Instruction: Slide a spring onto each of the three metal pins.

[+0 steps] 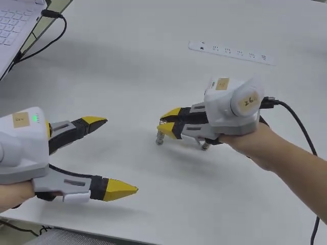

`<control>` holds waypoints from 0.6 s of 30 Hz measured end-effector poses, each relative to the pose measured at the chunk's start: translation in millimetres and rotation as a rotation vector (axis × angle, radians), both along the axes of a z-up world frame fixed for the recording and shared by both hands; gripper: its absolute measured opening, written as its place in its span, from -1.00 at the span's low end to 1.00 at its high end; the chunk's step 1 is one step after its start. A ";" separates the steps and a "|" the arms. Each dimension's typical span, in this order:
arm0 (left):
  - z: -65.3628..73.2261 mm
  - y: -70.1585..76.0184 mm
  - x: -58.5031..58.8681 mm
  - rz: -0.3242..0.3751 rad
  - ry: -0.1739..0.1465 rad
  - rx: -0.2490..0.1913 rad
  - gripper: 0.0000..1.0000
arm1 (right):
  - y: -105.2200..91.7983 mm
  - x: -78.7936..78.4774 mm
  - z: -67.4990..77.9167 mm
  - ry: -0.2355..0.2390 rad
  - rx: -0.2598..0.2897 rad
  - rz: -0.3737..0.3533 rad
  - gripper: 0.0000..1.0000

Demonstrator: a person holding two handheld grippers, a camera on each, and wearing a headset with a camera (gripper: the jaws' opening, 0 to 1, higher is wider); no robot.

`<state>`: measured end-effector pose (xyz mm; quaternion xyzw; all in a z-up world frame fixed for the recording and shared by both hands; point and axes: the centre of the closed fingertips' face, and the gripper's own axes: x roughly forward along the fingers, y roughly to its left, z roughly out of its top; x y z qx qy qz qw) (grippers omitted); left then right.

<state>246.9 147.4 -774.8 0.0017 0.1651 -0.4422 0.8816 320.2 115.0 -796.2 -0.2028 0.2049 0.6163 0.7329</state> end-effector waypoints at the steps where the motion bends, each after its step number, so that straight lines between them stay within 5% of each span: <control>1: 0.0 -0.1 0.1 0.001 0.000 -0.001 0.91 | -0.1 0.0 -1.9 0.002 -0.003 0.001 -0.84; 6: -0.9 -3.2 -0.6 -0.002 0.002 -0.004 0.91 | -2.3 -2.8 -16.8 0.004 -0.042 0.012 -0.84; 18: 3.6 -5.4 0.8 -0.006 -0.007 -0.003 0.90 | -1.4 -3.2 -11.9 0.006 -0.027 -0.002 -0.82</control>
